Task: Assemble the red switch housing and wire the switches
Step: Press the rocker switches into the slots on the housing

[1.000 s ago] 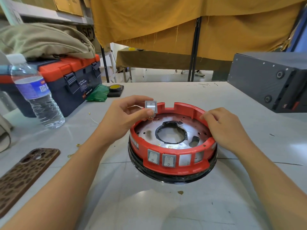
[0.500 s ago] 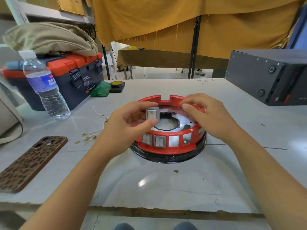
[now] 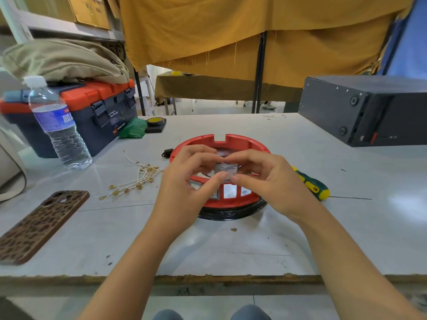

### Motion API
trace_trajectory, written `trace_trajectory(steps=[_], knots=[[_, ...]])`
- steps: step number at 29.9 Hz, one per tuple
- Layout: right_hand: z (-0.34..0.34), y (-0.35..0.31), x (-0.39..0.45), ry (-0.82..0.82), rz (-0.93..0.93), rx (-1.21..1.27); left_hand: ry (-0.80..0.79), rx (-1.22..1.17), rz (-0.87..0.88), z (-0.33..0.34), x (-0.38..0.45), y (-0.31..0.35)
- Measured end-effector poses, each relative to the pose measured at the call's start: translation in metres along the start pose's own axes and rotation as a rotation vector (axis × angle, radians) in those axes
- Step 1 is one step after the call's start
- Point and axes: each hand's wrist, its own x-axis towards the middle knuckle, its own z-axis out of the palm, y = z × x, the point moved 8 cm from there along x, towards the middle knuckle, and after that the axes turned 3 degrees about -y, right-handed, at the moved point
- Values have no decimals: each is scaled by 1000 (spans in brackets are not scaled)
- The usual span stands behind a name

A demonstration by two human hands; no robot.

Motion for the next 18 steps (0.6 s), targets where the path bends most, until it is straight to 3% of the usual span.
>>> trace_trajectory(steps=[5,10,18], knots=[[-6,5,-13,186,37,172,142,22,-9,1,-12,8],[-4,3,-21,155,8,192,89,-73,-28,8,-17,10],[-6,6,-25,91,21,209,-83,31,-8,14,-17,8]])
